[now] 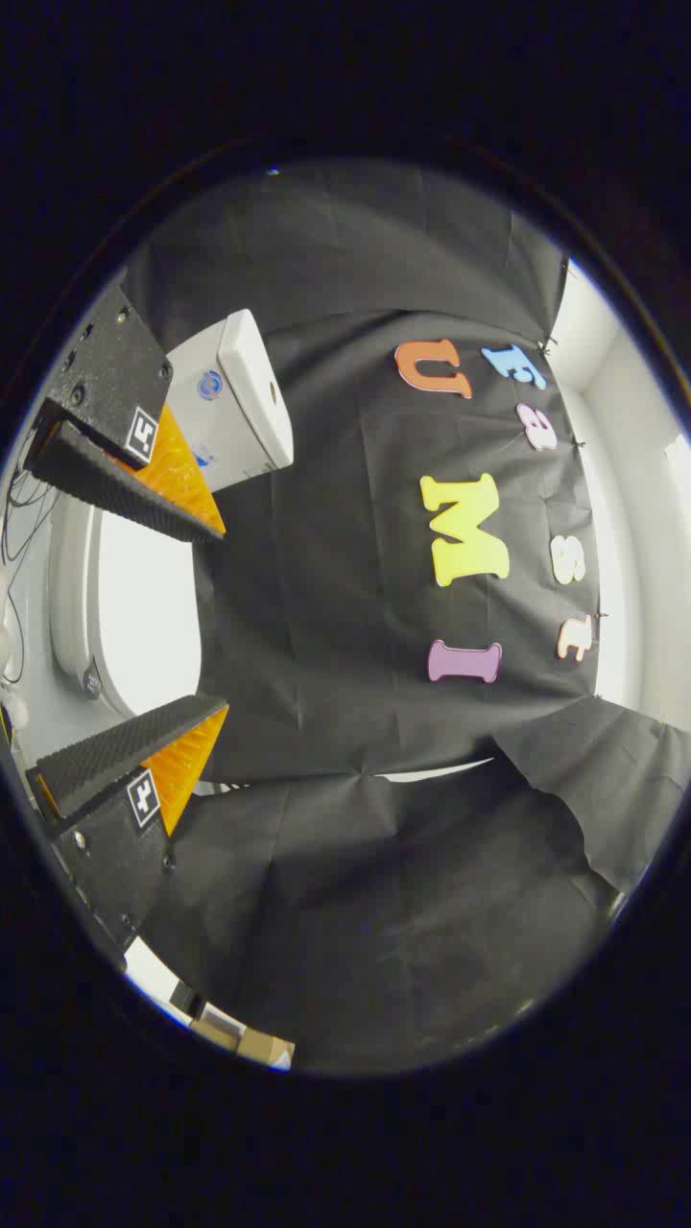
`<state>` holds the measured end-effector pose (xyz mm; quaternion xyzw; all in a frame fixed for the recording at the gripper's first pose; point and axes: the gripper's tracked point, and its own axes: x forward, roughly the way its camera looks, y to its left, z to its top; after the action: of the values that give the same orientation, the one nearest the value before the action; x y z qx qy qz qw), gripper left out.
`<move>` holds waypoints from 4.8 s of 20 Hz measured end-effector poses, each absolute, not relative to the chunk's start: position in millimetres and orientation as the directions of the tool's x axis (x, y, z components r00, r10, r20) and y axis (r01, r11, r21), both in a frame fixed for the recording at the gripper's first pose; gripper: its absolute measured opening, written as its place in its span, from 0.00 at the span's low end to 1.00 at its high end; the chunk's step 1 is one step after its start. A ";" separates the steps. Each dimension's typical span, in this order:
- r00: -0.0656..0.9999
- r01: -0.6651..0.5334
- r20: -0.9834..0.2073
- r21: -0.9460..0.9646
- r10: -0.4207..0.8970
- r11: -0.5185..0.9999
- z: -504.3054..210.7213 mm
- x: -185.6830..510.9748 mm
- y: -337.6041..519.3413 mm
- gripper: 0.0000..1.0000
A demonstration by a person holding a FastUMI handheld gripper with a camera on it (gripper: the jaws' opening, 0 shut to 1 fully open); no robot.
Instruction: Open the toilet lid.
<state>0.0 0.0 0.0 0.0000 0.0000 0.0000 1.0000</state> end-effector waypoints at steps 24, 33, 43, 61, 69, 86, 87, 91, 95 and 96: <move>0.990 -0.092 -0.091 0.154 0.107 0.984 -63.4 46.9 -31.3 1.00; 0.950 -0.079 -0.263 0.327 0.171 0.942 -135.9 84.0 -65.3 1.00; 0.876 0.061 -0.425 0.566 0.227 0.822 -213.7 106.2 -93.8 0.99; 0.781 0.246 -0.557 0.690 0.283 0.681 -306.0 142.7 -99.5 0.79; 0.757 0.263 -0.560 0.732 0.335 0.629 -311.4 150.8 -95.3 0.47; 0.800 0.352 -0.534 0.787 0.274 0.508 -300.6 156.2 -98.8 0.07; 0.799 0.363 -0.539 0.786 0.267 0.501 -301.1 155.5 -99.4 0.07; 0.807 0.371 -0.534 0.790 0.252 0.488 -295.0 155.3 -99.4 0.06; 0.812 0.359 -0.524 0.796 0.258 0.488 -289.4 155.0 -97.2 0.05; 0.813 0.356 -0.523 0.794 0.256 0.493 -287.8 154.7 -96.2 0.05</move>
<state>154.7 -96.2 -287.8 0.5025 0.3041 -0.0309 0.8087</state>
